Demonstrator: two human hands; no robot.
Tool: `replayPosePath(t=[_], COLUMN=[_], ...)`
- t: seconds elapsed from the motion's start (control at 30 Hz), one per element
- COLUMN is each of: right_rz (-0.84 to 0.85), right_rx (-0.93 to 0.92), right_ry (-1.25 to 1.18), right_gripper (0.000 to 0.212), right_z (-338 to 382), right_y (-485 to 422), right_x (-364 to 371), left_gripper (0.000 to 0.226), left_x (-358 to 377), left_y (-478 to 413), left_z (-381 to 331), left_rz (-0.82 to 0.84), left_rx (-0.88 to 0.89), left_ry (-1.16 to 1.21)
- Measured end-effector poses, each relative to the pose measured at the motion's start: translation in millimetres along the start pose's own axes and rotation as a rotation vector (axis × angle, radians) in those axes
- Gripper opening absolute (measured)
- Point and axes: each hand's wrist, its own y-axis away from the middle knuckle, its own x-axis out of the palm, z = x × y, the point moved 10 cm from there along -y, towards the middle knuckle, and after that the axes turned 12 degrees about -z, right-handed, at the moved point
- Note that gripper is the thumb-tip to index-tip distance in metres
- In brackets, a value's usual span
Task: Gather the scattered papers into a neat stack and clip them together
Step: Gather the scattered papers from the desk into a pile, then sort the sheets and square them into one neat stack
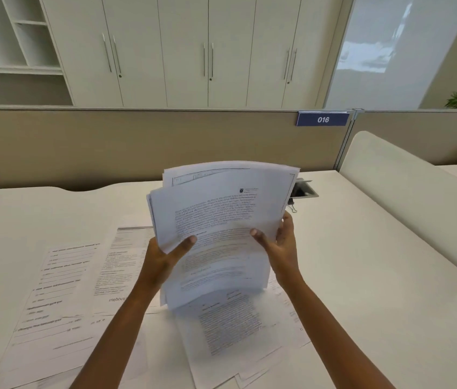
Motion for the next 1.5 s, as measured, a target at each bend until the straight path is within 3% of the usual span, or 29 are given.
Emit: replayPosePath(t=[0.2, 0.3, 0.43, 0.53, 0.57, 0.67, 0.77, 1.03, 1.2, 1.37, 1.5], right_rz=[0.000, -0.011, -0.083, -0.064, -0.043, -0.035, -0.022, -0.054, -0.012, 0.068, 0.067], right_rx=[0.101, 0.147, 0.172, 0.108, 0.088, 0.060, 0.046, 0.058, 0.067, 0.055, 0.062], right_ry=[0.104, 0.140, 0.162, 0.172, 0.162, 0.110, 0.111, 0.042, 0.050, 0.040, 0.021], right_gripper=[0.049, 0.043, 0.022, 0.012, 0.011, 0.021, 0.028, 0.021, 0.020, 0.025, 0.024], right_z=[-34.9, -55.4, -68.0, -55.4, -50.3, -37.1, -28.7, -19.6, -16.1, -10.9, -12.1], right_y=[12.8, 21.6, 23.7, 19.2, 17.5, 10.4, 5.6, 6.7, 7.9, 9.4, 10.0], right_x=[-2.8, -8.5, -19.4, -17.9, -16.6, -19.6, -20.4, -10.7, -11.4, -3.4, -4.9], left_gripper=[0.076, 0.097, 0.084, 0.100, 0.094, 0.045, 0.064, 0.070, 0.052, 0.029, 0.006], left_x=[-6.2, -11.1, -9.3, -7.2, -7.8, -13.6, -20.4, -7.5, -21.5, -27.3, -29.3], left_y=[26.5, 40.0, 49.1, 41.9, 37.9, 21.5, 9.7, 4.0, -6.9, -13.3, -18.5], left_z=[41.8, 50.1, 44.3, 40.6, 35.3, 8.1, -19.0, -40.0, -84.7, -154.8, -163.1], left_rz=[-0.090, -0.182, -0.234, -0.234, -0.228, -0.221, -0.220, -0.190, -0.222, -0.212, -0.297], left_rx=[-0.145, -0.124, -0.134, -0.135, -0.117, -0.011, 0.055, 0.044, 0.220, 0.513, 0.469], left_ry=[0.108, 0.034, 0.053, 0.095, 0.097, 0.138, 0.170, 0.171, 0.185, 0.097, 0.107])
